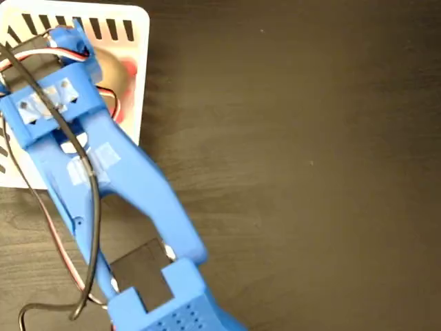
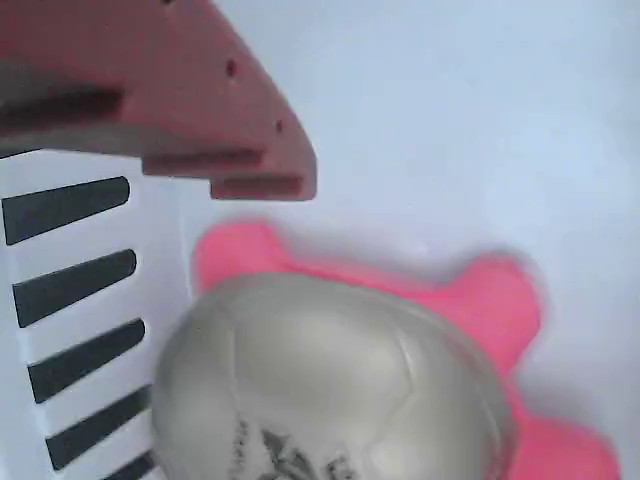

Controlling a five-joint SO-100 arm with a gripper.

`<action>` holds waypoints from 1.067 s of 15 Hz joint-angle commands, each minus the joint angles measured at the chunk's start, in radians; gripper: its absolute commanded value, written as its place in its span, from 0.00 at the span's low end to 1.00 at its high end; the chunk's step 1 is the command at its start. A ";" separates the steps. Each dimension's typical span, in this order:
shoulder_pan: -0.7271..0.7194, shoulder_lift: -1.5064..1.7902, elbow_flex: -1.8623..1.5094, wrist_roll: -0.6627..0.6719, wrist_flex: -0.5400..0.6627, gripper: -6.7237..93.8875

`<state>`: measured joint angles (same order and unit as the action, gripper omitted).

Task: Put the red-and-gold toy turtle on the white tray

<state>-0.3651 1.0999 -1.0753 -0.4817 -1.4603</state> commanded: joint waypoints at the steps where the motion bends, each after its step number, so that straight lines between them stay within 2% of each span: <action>1: -0.029 0.054 0.041 0.008 -0.011 0.65; 3: -0.034 0.112 0.038 0.038 -0.025 0.65; 4: -0.043 0.170 0.015 0.121 -0.020 0.49; 5: -0.054 0.241 -0.026 0.278 0.002 0.15; 6: -0.057 0.308 -0.041 0.345 -0.014 0.07; 8: -0.058 0.499 -0.129 0.419 -0.020 0.07; 11: -0.029 0.882 -0.448 0.495 0.054 0.07; 16: 0.146 1.474 -1.085 0.431 0.253 0.07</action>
<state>-0.2715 2.3792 -2.0141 -0.0368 -1.2625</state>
